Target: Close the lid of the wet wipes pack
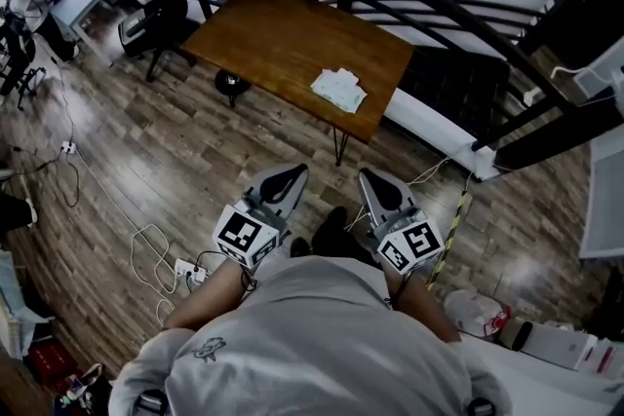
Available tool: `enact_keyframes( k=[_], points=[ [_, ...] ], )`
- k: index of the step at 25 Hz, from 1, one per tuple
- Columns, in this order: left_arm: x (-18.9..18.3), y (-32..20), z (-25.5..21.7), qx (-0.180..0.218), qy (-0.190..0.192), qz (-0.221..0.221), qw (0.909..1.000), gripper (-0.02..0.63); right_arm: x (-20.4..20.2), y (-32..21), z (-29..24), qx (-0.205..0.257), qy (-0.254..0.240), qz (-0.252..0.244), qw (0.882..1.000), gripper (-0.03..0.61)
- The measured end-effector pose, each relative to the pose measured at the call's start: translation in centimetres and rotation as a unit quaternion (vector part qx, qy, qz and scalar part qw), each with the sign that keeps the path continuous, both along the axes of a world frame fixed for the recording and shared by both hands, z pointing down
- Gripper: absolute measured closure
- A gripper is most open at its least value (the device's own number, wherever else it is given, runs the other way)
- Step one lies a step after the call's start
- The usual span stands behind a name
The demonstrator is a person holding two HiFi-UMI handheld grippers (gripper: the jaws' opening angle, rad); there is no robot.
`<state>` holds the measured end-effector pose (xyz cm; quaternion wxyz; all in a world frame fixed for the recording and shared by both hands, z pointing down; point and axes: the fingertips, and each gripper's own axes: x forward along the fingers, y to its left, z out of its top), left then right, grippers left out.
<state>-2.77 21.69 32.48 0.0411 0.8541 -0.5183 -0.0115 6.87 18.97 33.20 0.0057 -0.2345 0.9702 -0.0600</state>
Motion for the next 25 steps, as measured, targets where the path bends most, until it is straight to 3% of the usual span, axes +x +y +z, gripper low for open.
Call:
enact_keyframes(
  k=[13,25],
  points=[
    [-1.3,-6.0,1.4,-0.02,-0.011,-0.01,0.9997,0.604,-1.0,-6.5,0.7,-0.007,-0.006,-0.007,1.0,0.546],
    [-0.3,-16.7,3.1,-0.04,-0.025,-0.005,0.9989,0.604,-0.3,-17.2,2.8,-0.031,-0.001,-0.016,0.999,0.546]
  ],
)
